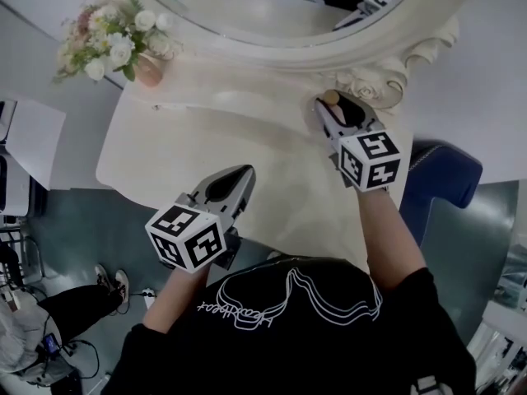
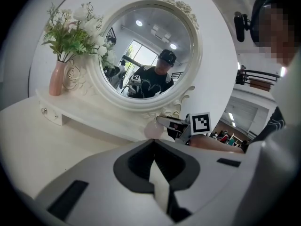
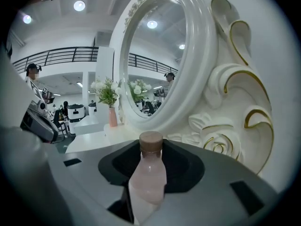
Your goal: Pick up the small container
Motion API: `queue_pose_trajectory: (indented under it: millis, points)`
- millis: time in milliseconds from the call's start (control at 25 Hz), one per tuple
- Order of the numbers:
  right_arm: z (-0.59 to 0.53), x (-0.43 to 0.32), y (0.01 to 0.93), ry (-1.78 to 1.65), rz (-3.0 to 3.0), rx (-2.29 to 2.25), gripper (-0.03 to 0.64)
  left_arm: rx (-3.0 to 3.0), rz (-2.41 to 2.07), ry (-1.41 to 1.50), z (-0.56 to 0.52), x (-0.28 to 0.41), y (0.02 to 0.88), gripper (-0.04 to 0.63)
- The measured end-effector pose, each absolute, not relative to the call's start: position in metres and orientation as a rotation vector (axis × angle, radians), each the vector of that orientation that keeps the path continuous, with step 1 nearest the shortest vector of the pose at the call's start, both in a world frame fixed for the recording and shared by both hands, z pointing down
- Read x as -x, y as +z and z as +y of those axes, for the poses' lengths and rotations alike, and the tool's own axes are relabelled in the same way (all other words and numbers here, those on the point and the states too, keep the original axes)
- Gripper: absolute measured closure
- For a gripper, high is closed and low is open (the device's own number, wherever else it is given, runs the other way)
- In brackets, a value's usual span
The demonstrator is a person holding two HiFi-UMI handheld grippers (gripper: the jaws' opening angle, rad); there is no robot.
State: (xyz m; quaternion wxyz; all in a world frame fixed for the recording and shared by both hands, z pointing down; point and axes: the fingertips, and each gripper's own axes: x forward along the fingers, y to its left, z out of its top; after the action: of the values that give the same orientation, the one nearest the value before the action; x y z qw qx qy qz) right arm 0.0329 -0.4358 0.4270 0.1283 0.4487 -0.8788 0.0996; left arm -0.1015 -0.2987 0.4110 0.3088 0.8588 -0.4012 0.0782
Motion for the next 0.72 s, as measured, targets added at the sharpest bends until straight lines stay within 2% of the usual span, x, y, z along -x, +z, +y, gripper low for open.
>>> queue_pose_trajectory:
  millis: [720]
  points:
    - [-0.339,-0.030,0.366,0.296,-2.675,-1.185,0.472,-2.380,-1.002,0.199,-0.252,0.078,0.375,0.592]
